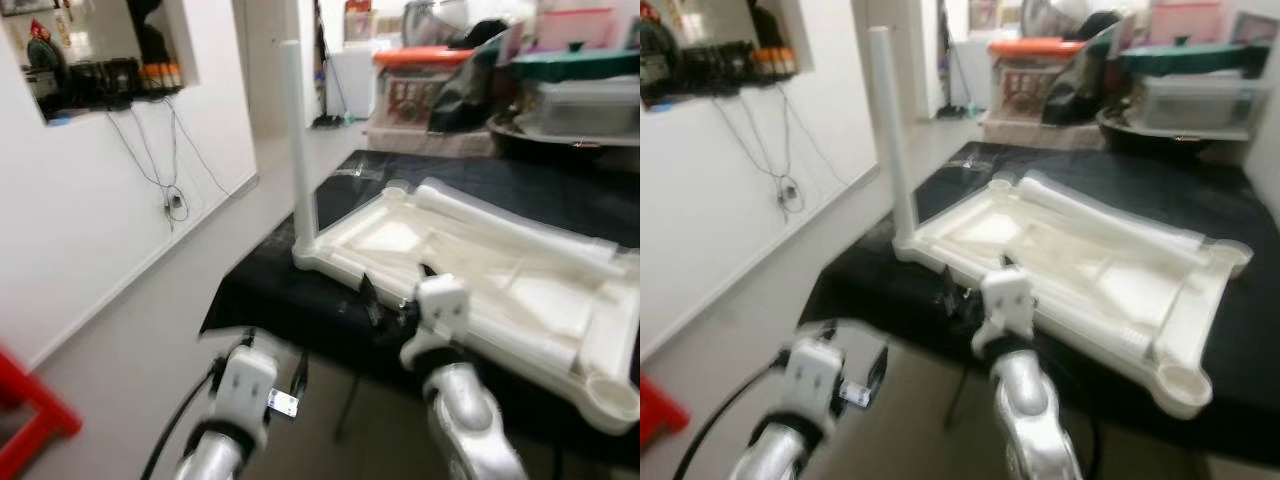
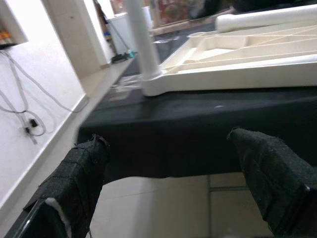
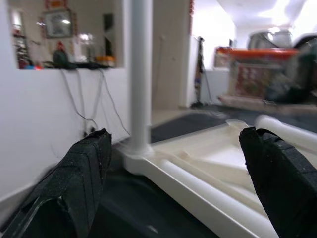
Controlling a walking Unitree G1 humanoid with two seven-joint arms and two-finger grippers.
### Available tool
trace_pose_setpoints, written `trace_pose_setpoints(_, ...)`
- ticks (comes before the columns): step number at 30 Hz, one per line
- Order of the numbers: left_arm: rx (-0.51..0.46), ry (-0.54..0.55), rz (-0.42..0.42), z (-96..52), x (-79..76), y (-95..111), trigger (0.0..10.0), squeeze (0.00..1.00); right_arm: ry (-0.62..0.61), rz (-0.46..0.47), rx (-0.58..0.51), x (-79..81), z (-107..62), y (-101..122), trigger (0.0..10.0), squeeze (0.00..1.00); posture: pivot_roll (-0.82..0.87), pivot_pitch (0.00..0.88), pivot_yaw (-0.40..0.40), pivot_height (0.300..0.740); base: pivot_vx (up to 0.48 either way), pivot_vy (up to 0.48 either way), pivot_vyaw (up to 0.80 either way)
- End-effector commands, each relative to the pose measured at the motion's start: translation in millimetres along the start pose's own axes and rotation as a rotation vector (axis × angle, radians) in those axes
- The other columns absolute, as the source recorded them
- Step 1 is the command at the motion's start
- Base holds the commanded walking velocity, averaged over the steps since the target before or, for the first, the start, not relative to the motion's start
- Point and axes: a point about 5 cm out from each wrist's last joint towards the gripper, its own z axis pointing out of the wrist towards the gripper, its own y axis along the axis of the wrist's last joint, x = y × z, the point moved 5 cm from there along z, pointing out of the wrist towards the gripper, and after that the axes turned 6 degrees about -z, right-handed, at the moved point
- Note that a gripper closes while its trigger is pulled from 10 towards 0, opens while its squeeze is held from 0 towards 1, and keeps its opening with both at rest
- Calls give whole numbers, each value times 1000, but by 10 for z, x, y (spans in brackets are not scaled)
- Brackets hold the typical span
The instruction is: Building children table
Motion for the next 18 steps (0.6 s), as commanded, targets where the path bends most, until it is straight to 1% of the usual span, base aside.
trace_pose_setpoints(1,10,0,-1,2,0,-19,10000,0,2,22,6,0,2,-15,10000,0,51,0,-1,740,0,0,0)
trace_pose_setpoints(6,8,-1,1,4,-4,-9,10000,0,28,35,22,65,-46,-64,10000,0,50,0,-1,740,0,0,0)
trace_pose_setpoints(10,6,-1,3,5,-3,-4,10000,0,36,26,31,91,-70,-87,10000,0,52,0,-3,740,0,0,0)
trace_pose_setpoints(13,3,1,6,3,-6,4,10000,0,55,22,20,122,-65,-74,10000,0,52,0,-3,740,0,0,-800)
trace_pose_setpoints(18,4,6,3,5,3,1,10000,0,58,18,6,123,-40,-42,10000,0,52,0,-4,740,0,0,-800)
